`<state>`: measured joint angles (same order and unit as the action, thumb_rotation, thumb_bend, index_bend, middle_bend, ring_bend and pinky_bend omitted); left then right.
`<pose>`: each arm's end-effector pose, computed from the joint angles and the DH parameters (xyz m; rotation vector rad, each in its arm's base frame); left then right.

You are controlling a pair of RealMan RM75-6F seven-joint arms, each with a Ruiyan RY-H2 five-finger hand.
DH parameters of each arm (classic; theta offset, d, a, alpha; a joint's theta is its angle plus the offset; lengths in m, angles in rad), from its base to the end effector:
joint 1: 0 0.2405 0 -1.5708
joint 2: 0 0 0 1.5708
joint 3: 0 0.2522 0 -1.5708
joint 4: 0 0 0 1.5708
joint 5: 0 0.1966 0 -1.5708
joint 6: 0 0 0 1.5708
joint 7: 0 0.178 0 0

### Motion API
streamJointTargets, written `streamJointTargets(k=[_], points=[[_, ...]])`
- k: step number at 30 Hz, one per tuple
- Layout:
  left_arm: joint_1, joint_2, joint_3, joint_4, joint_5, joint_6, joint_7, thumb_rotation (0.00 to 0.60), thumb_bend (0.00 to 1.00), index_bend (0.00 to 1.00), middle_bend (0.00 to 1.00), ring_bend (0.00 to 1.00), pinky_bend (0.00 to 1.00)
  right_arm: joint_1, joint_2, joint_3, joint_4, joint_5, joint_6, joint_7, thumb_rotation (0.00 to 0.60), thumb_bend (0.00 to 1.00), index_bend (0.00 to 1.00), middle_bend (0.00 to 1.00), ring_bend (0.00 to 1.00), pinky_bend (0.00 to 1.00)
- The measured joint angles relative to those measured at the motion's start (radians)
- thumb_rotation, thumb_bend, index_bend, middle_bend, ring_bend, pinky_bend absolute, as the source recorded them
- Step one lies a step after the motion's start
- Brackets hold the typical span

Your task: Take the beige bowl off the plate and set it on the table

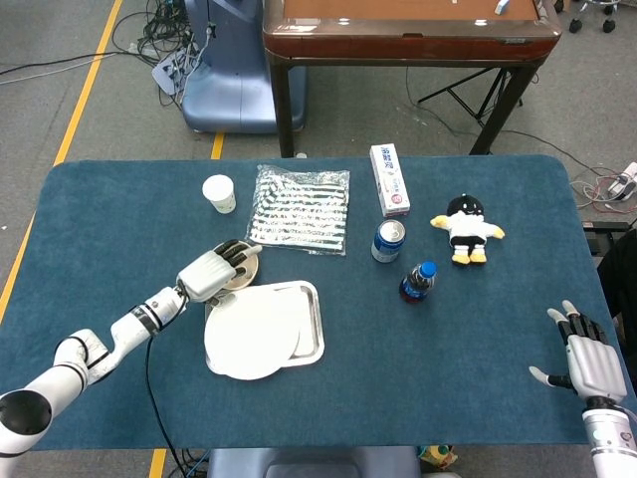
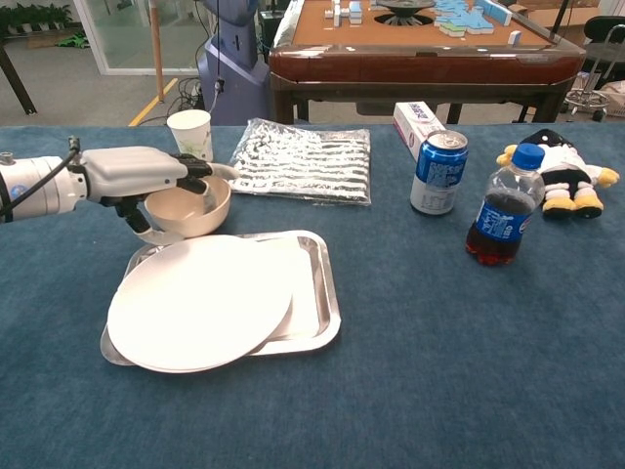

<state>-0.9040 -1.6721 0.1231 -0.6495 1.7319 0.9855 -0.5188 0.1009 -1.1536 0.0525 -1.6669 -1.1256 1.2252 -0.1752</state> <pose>-0.1823 0.4274 -0.0200 -2.2402 -0.6325 -0.8724 -0.3582 -0.2018 0.1293 1.2691 -1.2101 0.5345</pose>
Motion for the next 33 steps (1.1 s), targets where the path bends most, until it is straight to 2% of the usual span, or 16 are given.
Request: streamJointTargets(k=[4, 12, 18, 24, 28, 33], points=[[-0.002, 0.023, -0.006, -0.036, -0.013, -0.007, 0.025, 0.6, 0.32, 0.03, 0.0, 0.0, 0.0, 0.0, 0.0, -0.001, 0.0, -0.002, 0.001, -0.001, 0.6, 0.22, 0.0, 0.0, 0.0, 0.0], [0.003, 0.101, -0.027, -0.169, -0.043, -0.007, 0.136, 0.6, 0.32, 0.02, 0.0, 0.0, 0.0, -0.005, 0.005, -0.005, -0.007, -0.02, 0.012, 0.004, 0.6, 0.22, 0.0, 0.0, 0.0, 0.0], [0.025, 0.204, -0.049, -0.345, -0.081, 0.003, 0.266, 0.6, 0.32, 0.02, 0.0, 0.0, 0.0, -0.008, 0.011, -0.014, -0.015, -0.045, 0.018, 0.011, 0.6, 0.22, 0.0, 0.0, 0.0, 0.0], [0.076, 0.336, -0.069, -0.575, -0.137, 0.031, 0.424, 0.6, 0.32, 0.02, 0.0, 0.0, 0.0, -0.014, 0.016, -0.026, -0.029, -0.087, 0.035, 0.014, 0.6, 0.22, 0.0, 0.0, 0.0, 0.0], [0.136, 0.429, -0.077, -0.731, -0.177, 0.078, 0.523, 0.6, 0.32, 0.01, 0.0, 0.0, 0.0, -0.021, 0.019, -0.035, -0.04, -0.116, 0.053, 0.013, 0.6, 0.22, 0.0, 0.0, 0.0, 0.0], [0.232, 0.523, -0.074, -0.856, -0.206, 0.172, 0.599, 0.6, 0.32, 0.01, 0.0, 0.0, 0.0, -0.033, 0.026, -0.046, -0.054, -0.152, 0.081, 0.015, 0.6, 0.22, 0.0, 0.0, 0.0, 0.0]])
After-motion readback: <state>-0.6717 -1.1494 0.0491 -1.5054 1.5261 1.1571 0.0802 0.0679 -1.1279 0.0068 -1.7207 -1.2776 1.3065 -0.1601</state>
